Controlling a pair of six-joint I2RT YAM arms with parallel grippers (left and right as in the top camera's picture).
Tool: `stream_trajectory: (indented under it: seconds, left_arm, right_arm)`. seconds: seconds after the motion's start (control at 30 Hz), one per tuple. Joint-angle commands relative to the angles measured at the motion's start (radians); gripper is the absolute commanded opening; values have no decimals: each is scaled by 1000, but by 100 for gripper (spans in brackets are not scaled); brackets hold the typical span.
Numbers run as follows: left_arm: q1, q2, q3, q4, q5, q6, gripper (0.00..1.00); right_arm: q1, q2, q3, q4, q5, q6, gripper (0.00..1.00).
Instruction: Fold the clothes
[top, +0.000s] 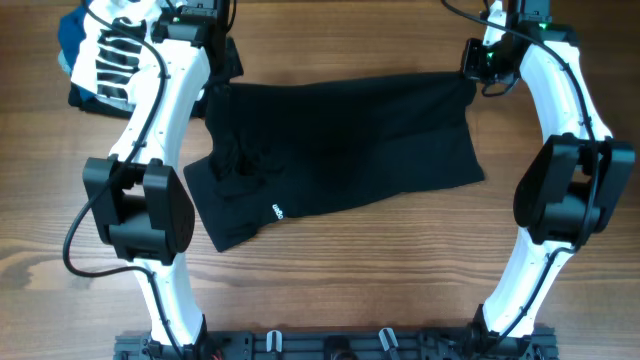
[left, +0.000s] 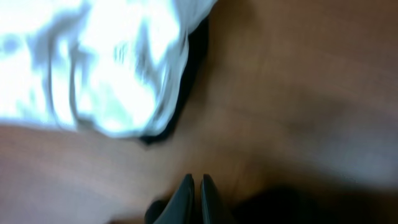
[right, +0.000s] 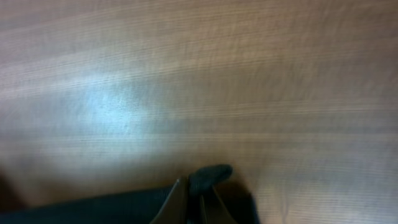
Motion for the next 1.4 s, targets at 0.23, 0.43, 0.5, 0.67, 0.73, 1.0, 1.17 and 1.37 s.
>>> stream_trajectory:
  seconds: [0.23, 0.43, 0.5, 0.67, 0.73, 1.0, 1.17, 1.37]
  left_arm:
    - [6, -11, -117, -261, 93, 8, 4]
    - [-5, -11, -304, -260, 138, 8, 4]
    - [-7, -11, -348, -253, 138, 8, 30]
    - [-8, -11, -368, -251, 139, 12, 100]
    - [-13, -14, -368, -248, 139, 12, 100]
    - [-15, -238, -340, -114, 138, 3, 100]
    - [-13, -466, -340, -18, 137, 4, 100]
    - [37, -610, -340, -5, 138, 4, 100]
  right_arm:
    - [-35, -8, -31, -299, 38, -22, 4]
    - [-45, -8, -93, -315, 38, -21, 4]
    - [-45, -8, -115, -307, 38, -21, 21]
    - [-45, -8, -119, -301, 39, -49, 100]
    - [-45, -8, -119, -284, 41, -64, 100]
    - [-44, -7, -241, -204, 18, -139, 99]
    - [-44, -7, -315, -153, -6, -146, 98]
    - [-18, -7, -470, -8, -20, -122, 80]
